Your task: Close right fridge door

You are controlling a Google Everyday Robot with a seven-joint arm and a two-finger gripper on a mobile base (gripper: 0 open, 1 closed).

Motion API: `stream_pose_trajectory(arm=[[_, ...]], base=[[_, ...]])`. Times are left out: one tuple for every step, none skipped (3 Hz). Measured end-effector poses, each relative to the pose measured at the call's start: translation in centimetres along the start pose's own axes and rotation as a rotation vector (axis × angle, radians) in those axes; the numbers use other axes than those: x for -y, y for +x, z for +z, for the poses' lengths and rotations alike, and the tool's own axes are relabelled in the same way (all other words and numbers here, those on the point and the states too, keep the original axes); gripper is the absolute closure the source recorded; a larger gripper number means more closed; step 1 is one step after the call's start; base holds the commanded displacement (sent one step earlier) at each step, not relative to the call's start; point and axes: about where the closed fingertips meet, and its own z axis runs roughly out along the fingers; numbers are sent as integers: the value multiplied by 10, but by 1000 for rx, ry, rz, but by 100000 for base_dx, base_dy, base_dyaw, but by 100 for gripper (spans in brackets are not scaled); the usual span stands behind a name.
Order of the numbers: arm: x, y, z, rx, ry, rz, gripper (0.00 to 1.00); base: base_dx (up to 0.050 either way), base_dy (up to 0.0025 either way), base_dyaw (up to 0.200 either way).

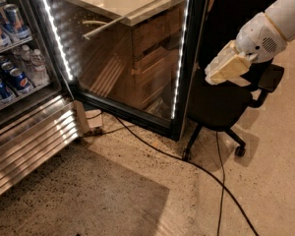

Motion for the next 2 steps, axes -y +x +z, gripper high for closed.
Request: stream_pose_trajectory(arm=[[0, 0, 0, 0, 0, 0, 89], [0, 0, 0, 0, 0, 0, 100]], base=[[0, 0, 0], [4949, 0, -1]])
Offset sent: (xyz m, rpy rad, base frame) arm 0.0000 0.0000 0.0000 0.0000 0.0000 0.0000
